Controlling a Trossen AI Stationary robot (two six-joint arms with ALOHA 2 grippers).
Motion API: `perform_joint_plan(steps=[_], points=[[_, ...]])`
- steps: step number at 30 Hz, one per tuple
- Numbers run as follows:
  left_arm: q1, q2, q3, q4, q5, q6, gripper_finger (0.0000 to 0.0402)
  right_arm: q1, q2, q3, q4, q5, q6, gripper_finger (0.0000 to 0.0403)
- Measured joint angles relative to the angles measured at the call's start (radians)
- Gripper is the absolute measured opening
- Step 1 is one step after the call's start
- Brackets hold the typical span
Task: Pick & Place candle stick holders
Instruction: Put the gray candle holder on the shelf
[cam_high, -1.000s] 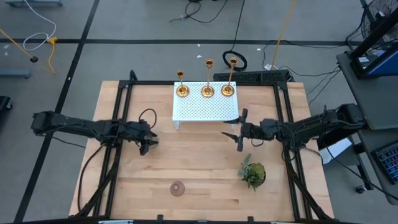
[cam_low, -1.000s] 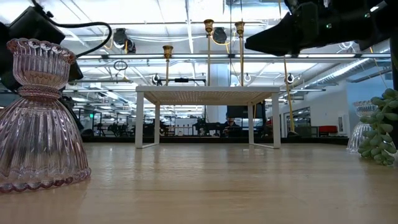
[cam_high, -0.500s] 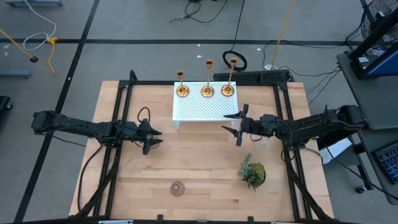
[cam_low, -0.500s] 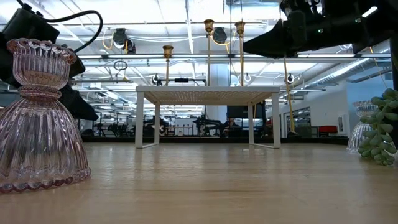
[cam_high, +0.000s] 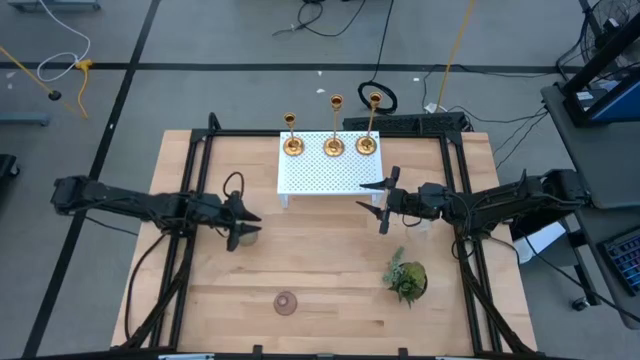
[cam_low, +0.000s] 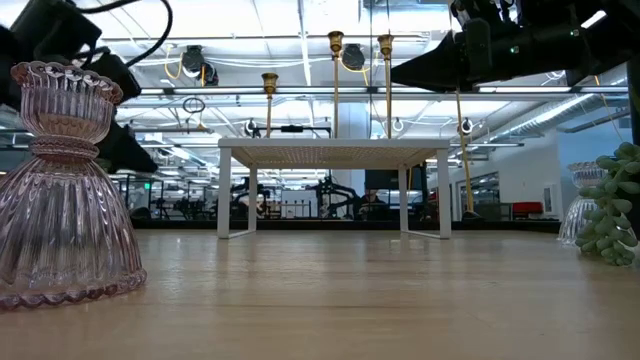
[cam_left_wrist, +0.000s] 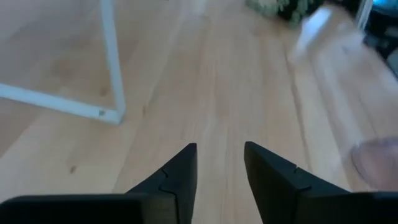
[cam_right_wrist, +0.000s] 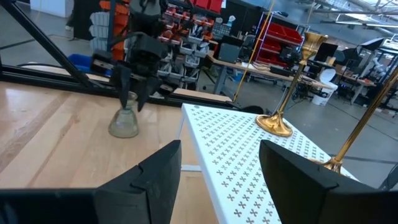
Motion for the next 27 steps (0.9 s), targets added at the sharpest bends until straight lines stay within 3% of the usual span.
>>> perform_joint_plan(steps=[8, 20, 27], points=[[-0.044, 0.000, 0.166, -0.355, -0.011, -0.037, 0.0112, 0.000, 0.000, 0.000, 0.000, 0.000, 0.000, 0.0210], [-0.209, -0.010, 0.387, -0.474, -0.035, 0.083, 0.0106, 0.000, 0.000, 0.000, 0.000, 0.000, 0.000, 0.0210], [-0.330, -0.050, 0.361, -0.603, -0.154, -0.055, 0.0106, 0.000, 0.000, 0.000, -0.002, 0.000, 0.000, 0.0210]])
